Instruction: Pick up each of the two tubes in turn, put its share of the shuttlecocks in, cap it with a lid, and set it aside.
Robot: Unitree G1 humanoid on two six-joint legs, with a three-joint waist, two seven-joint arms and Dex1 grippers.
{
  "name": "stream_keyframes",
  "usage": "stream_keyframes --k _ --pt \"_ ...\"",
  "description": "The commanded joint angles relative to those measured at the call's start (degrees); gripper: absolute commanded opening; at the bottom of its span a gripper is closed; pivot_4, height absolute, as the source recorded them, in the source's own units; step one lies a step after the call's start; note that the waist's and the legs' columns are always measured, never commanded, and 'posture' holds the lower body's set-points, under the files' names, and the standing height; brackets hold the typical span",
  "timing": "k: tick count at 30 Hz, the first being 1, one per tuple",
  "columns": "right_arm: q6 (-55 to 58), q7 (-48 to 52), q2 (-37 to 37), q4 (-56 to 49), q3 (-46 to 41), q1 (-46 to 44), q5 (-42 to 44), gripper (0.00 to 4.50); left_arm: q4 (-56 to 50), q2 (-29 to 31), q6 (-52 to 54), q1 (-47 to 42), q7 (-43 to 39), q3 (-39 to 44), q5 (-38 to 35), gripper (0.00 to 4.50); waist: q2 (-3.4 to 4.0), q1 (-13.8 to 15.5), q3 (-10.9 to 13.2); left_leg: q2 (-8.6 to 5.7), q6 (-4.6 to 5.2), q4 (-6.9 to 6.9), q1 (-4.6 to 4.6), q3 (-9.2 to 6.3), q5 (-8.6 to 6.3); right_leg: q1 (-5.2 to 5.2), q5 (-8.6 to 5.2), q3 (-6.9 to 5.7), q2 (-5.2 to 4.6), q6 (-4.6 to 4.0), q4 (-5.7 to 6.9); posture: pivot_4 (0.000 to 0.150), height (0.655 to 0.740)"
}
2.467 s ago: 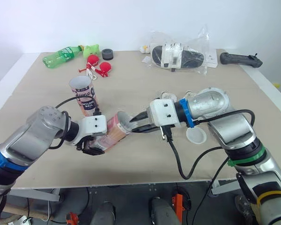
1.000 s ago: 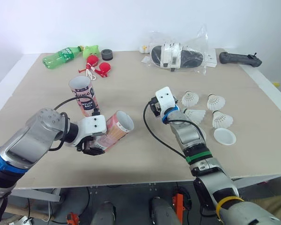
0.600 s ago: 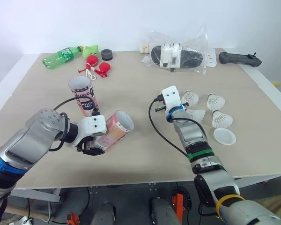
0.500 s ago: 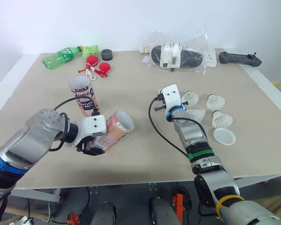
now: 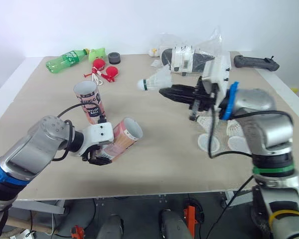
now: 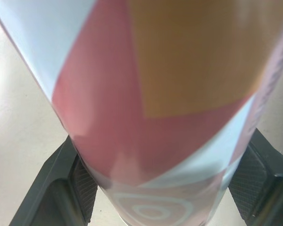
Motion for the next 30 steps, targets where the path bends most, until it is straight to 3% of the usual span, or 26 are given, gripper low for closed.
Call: stream_keyframes --k 1,5,21,25,30 --pt "0.2 5.6 -3.9 -5.2 1.6 0.4 0.7 0.04 0.1 -1.0 -0.2 0.9 0.3 -1.4 -0.6 3.13 0.00 0.0 0.0 0.00 0.00 0.00 0.00 0.00 0.00 0.00 0.00 0.00 0.00 0.00 0.00 0.150 0.7400" --pt "-2.0 7.3 -5.3 -6.4 4.0 1.3 -1.9 0.04 -0.1 -1.2 -0.2 1.2 0.6 -1.4 -0.6 3.13 0.00 0.0 0.0 0.00 0.00 0.02 -0.02 0.00 0.00 0.00 0.03 0.00 0.00 0.07 0.00 0.150 0.7400" --pt "-11.7 7.5 1.6 -4.4 15.1 -1.1 -14.1 0.04 -0.6 -1.2 0.1 1.4 0.5 -1.1 -0.5 3.13 0.00 0.2 0.0 -0.05 -0.01 0.04 -0.06 -0.01 0.01 -0.01 0.10 0.00 -0.03 0.20 -0.02 0.150 0.7400" --pt "-10.7 7.4 2.6 -4.2 15.0 -1.7 -14.2 1.44 -0.7 -1.2 0.3 1.5 0.6 -1.0 -0.5 3.13 0.00 0.2 0.0 -0.05 -0.02 0.05 -0.07 -0.01 0.01 -0.01 0.10 0.01 -0.03 0.21 -0.02 0.150 0.7400" --pt "-8.1 5.4 3.1 -5.0 13.4 -0.9 -13.3 3.87 -0.5 -1.3 0.3 1.3 0.7 -0.9 -0.5 3.13 0.00 0.2 0.0 -0.05 -0.02 0.04 -0.07 -0.01 0.01 -0.02 0.09 0.00 -0.03 0.20 -0.02 0.150 0.7400"
